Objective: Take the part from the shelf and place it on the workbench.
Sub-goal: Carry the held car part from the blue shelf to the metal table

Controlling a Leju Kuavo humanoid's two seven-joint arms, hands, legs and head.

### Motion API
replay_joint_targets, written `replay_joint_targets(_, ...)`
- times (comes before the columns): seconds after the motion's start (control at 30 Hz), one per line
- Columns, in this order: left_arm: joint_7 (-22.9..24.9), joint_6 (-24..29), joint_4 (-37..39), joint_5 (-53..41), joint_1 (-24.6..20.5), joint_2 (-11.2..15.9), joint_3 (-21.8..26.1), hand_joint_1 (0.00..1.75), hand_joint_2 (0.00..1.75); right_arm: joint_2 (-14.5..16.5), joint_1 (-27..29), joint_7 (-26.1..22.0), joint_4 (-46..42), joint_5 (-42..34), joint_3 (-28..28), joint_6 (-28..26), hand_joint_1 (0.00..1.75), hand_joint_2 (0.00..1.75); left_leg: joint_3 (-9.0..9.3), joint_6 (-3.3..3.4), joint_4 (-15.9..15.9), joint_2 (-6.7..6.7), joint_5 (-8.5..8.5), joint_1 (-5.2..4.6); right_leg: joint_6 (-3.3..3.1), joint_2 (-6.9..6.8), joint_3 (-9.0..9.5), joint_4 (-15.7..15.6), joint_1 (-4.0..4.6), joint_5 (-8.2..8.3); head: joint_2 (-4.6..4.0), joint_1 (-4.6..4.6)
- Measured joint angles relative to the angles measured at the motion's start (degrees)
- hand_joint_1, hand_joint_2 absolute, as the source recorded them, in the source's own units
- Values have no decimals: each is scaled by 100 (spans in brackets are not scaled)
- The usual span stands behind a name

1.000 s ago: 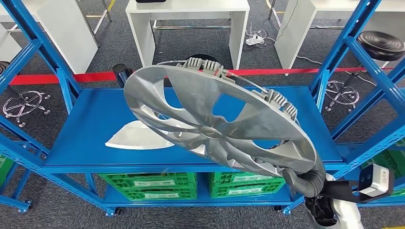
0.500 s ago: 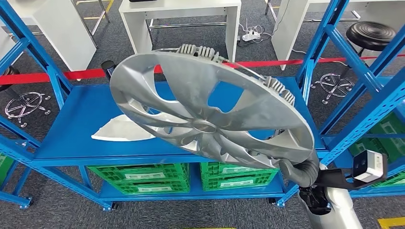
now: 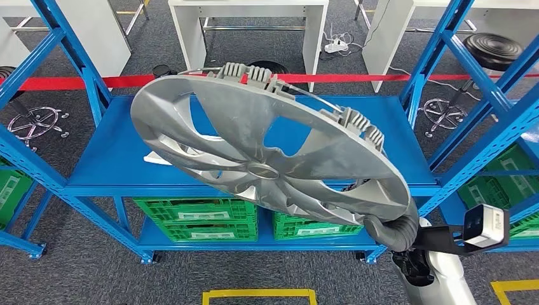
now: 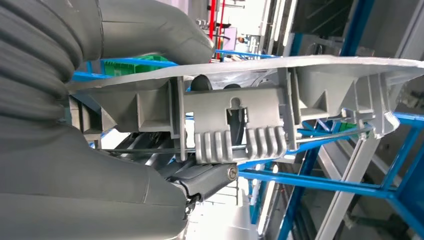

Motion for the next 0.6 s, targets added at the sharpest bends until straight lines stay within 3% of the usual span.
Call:
replay_joint_targets(0.07,32,1,-1,-8,1,5,0,0,0,19,1,-57,-23,91,2,-17,175,175,-88,-46,47,0,57,-6,-69,-4,554,-790,19,102,0,2)
replay_joint_targets(0.13,53,0,-1,-12,1,17,0,0,0,30,-1,-89,-34,118,8,-20,175,175,-115,-115,62,-3,122,-11,-163,-2,784,-1182,55,63,0,0)
replay_joint_targets(0.23,63,-1,1,-15,7,41,1,0,0,38,-10,-155,-35,125,18,-13,175,175,-153,-219,76,-20,161,2,-288,-11,721,-1231,48,186,0,2)
replay_joint_targets(0.27,64,-2,2,-16,10,46,2,0,0,44,-16,-182,-35,118,23,-4,175,175,-204,-251,187,-29,28,8,-330,-18,676,-1248,32,247,0,-4)
replay_joint_targets(0.37,62,-12,2,-39,11,61,2,0,0,80,-49,-210,-35,88,55,23,175,175,-464,-335,1083,-42,-740,39,-381,-28,464,-1259,16,432,0,-42)
replay_joint_targets(0.4,61,-15,1,-51,9,65,2,0,0,93,-58,-208,-35,86,69,27,175,175,-514,-356,1389,-42,-879,50,-374,-29,385,-1255,14,492,0,-51)
replay_joint_targets(0.43,60,-18,0,-62,7,66,2,0,0,103,-65,-204,-35,87,83,30,175,175,-488,-373,1550,-41,-874,61,-360,-30,302,-1250,12,553,0,-55)
replay_joint_targets(0.5,60,-19,-1,-74,5,68,2,0,0,119,-74,-202,-35,88,104,30,175,175,-175,-398,1330,-41,-596,90,-318,-32,144,-1229,-3,663,0,-62)
replay_joint_targets(0.53,60,-19,-3,-79,1,68,2,0,0,125,-84,-201,-36,89,111,30,175,175,108,-410,965,-45,-486,107,-287,-32,76,-1210,-10,710,0,-65)
replay_joint_targets(0.6,59,-20,-9,-87,-9,69,2,0,0,131,-108,-201,-40,89,116,30,175,175,607,-381,216,-70,-501,99,-214,-31,-7,-1175,-10,791,0,-78)
